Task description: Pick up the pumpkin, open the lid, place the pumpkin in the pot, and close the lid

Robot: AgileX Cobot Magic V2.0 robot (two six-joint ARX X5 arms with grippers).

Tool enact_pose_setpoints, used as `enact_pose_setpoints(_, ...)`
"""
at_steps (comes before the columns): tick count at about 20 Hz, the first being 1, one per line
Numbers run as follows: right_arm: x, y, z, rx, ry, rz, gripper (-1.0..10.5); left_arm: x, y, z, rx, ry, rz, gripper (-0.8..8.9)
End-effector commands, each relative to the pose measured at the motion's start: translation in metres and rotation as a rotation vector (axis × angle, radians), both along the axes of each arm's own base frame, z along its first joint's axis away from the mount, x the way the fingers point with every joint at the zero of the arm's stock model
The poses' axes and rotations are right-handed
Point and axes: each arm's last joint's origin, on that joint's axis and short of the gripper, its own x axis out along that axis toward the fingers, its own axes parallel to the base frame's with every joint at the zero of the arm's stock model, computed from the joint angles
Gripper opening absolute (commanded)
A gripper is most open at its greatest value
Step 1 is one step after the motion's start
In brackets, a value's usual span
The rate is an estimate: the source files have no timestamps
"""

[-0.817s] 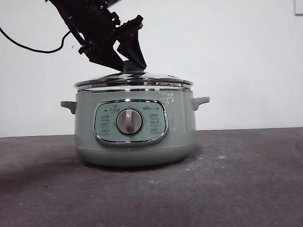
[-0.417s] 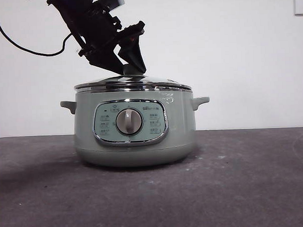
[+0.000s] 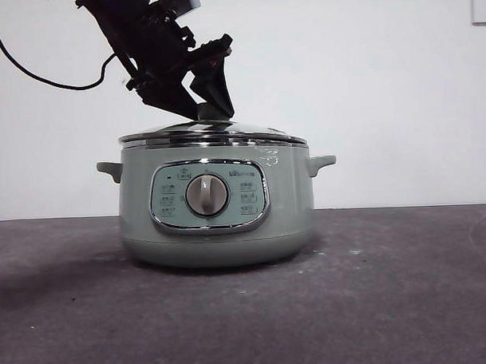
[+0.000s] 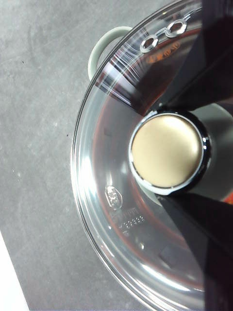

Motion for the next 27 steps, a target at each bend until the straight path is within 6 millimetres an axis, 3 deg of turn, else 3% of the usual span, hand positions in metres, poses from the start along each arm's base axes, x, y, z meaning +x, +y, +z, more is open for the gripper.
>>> enact_pose_setpoints(1,0.000,0.000,0.000,0.004,-0.003,0.003,5.4,0.002,0.000,-0.006,0.020,0.002,-0.006,4.39)
enact_pose_setpoints(3,0.000,0.000,0.000,0.004,-0.003,0.003,5.4,0.002,0.001,-0.006,0.021,0.003,-0.006,5.36)
enact_pose_setpoints(7,0.000,0.000,0.000,0.004,-0.003,0.003,5.4,-0.002,0.002,0.002,0.012,-0.013,-0.006,5.36)
enact_pose_setpoints(12,-0.001,0.000,0.000,0.002,0.003,0.005,5.4,-0.022,0.013,0.033,-0.004,-0.046,-0.006,5.35)
enact_pose_setpoints(15,-0.003,0.001,-0.002,0.025,0.049,0.064,5.3,-0.051,0.027,0.057,0.011,-0.012,-0.008,5.35)
enact_pose_setpoints(20,-0.006,0.001,-0.006,0.030,0.109,0.106,5.3,-0.117,0.057,0.095,-0.005,0.081,-0.071,5.30)
enact_pose_setpoints(24,-0.010,-0.002,-0.011,-0.006,0.174,0.103,5.3,-0.163,0.077,0.115,-0.057,0.129,-0.122,5.28)
enact_pose_setpoints(25,-0.011,-0.002,-0.012,-0.015,0.190,0.102,5.3,-0.173,0.082,0.118,-0.065,0.136,-0.135,4.97)
enact_pose_setpoints(27,-0.012,-0.003,-0.013,-0.016,0.200,0.105,5.2,-0.188,0.088,0.123,-0.089,0.154,-0.173,2.93)
